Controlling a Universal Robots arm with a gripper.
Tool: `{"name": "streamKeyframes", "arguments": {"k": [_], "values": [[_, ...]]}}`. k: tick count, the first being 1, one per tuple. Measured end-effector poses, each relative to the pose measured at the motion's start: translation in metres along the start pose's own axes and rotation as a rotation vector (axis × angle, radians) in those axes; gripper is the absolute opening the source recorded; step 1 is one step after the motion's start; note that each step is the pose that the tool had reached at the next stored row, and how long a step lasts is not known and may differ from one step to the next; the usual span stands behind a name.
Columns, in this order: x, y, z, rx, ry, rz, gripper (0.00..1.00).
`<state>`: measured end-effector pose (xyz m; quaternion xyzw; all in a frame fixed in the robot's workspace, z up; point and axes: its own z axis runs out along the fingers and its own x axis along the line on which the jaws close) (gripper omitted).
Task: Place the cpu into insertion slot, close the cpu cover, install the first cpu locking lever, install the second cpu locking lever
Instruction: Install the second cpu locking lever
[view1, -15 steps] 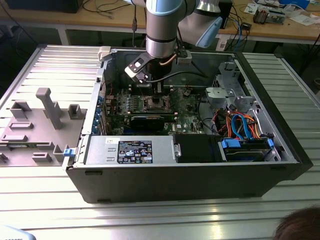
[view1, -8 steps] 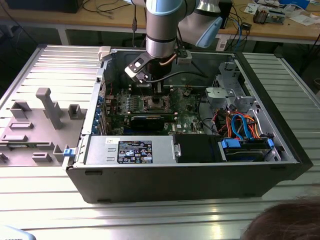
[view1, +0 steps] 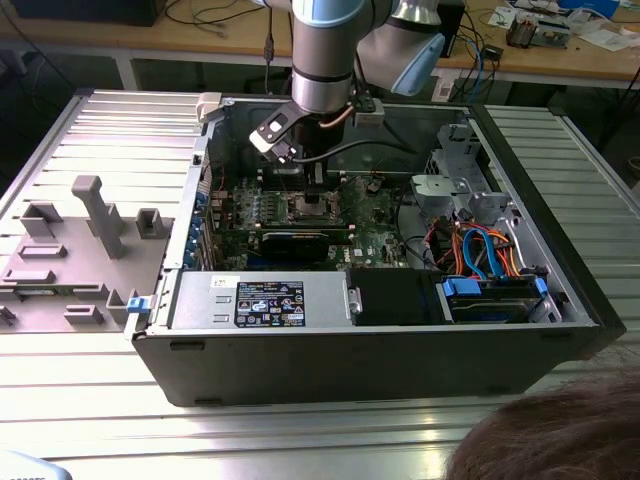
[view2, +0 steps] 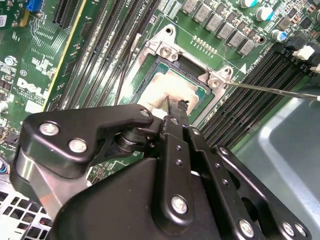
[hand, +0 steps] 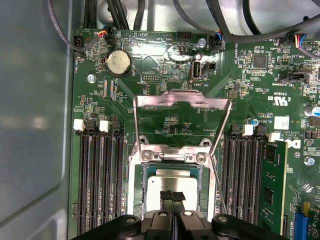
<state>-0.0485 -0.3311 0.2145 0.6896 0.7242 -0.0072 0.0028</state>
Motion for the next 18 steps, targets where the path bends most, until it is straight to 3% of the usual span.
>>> {"name": "streamKeyframes", "arguments": {"k": [18], "values": [[-0.0001, 0.0000, -0.0039, 0.0000, -0.0002, 0.000, 0.11]]}}
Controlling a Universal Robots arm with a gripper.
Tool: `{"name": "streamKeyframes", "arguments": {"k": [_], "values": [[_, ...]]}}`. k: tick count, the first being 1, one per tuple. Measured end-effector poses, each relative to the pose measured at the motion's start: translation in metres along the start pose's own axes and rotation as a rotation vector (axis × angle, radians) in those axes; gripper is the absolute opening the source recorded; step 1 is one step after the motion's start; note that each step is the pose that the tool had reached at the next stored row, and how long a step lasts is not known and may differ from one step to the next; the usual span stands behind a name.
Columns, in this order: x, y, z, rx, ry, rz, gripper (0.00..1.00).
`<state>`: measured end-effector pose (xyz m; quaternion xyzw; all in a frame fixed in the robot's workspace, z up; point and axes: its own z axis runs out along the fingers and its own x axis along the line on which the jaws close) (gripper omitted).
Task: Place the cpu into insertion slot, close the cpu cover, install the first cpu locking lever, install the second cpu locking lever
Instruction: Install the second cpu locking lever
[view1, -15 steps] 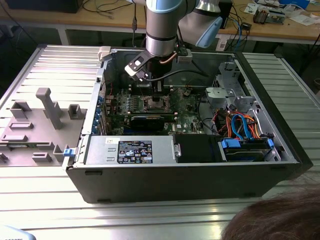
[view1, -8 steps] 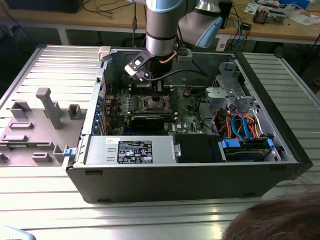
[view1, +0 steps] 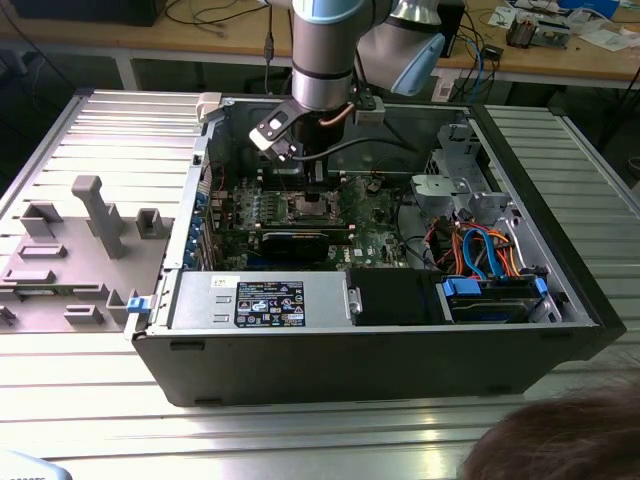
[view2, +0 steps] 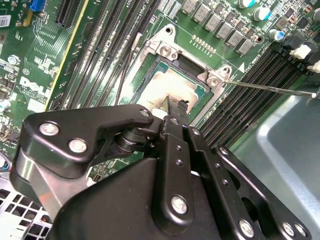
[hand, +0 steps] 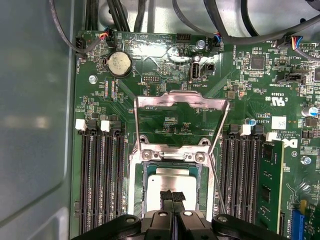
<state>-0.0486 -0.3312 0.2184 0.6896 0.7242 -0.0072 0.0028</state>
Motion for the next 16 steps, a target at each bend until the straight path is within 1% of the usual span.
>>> {"name": "streamKeyframes", "arguments": {"k": [11, 16], "values": [[-0.0001, -0.0001, -0.0058, 0.0000, 0.0001, 0.000, 0.11], [-0.0001, -0.0001, -0.0071, 0.0000, 0.0001, 0.000, 0.11]]}}
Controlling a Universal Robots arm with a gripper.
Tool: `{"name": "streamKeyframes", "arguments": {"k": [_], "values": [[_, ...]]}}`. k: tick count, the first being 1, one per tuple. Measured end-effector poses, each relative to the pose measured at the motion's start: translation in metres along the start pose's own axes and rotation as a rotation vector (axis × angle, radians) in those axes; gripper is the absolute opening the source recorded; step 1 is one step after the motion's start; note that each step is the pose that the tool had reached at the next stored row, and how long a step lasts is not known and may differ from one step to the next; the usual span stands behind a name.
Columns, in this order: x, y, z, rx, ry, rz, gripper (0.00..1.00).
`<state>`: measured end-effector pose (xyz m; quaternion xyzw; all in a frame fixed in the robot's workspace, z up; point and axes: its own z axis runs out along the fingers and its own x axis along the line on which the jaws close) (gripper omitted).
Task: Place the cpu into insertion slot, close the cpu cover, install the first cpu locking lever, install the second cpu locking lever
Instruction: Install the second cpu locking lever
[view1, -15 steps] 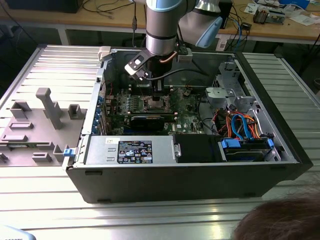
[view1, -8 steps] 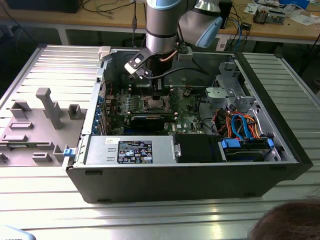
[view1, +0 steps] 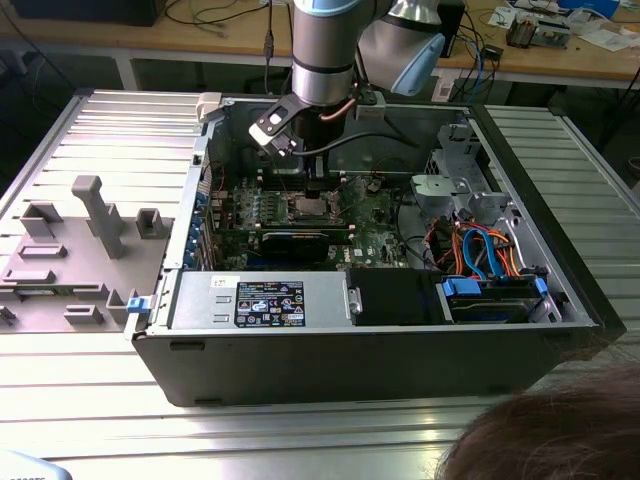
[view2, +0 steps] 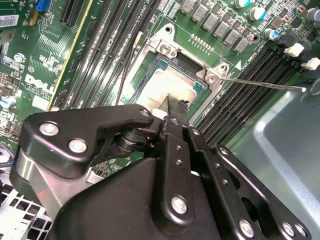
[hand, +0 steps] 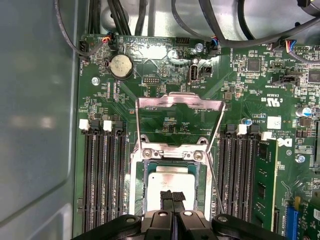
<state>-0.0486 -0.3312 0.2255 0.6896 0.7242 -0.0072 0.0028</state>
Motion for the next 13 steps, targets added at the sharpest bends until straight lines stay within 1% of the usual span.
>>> {"name": "streamKeyframes", "arguments": {"k": [13], "values": [[-0.0001, 0.0000, -0.0032, 0.0000, -0.0001, 0.000, 0.11]]}}
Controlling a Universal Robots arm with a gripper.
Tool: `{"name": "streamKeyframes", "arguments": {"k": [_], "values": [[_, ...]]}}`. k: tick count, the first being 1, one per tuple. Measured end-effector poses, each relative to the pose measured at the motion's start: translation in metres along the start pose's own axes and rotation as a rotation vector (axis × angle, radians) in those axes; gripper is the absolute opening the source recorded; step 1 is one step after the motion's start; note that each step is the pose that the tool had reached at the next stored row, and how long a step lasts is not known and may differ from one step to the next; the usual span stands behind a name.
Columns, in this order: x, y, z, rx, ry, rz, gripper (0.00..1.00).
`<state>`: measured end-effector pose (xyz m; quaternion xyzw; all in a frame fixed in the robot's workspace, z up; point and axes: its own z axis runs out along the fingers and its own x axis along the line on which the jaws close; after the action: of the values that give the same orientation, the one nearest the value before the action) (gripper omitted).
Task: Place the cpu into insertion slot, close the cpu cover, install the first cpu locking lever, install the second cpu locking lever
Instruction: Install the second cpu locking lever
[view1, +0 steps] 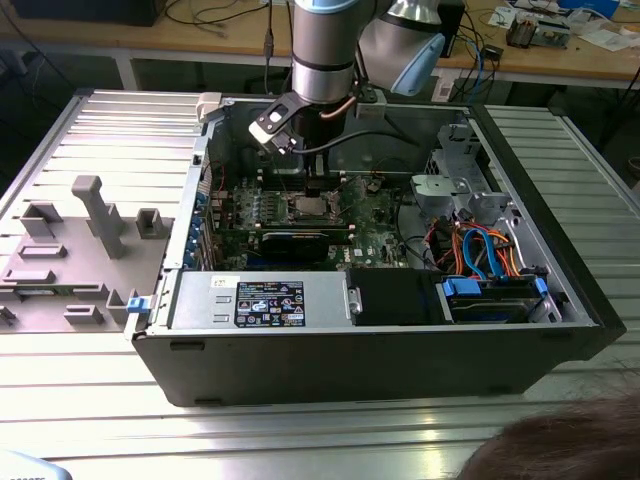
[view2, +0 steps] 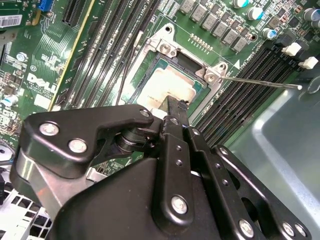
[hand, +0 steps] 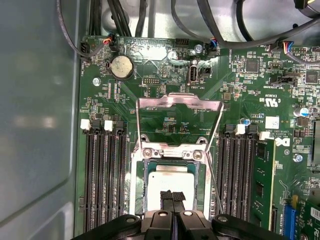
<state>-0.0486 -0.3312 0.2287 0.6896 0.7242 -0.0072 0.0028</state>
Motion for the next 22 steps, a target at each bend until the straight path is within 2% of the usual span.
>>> {"name": "streamKeyframes", "arguments": {"k": [22], "values": [[-0.0001, -0.0001, -0.0076, 0.0000, 0.0000, 0.000, 0.11]]}}
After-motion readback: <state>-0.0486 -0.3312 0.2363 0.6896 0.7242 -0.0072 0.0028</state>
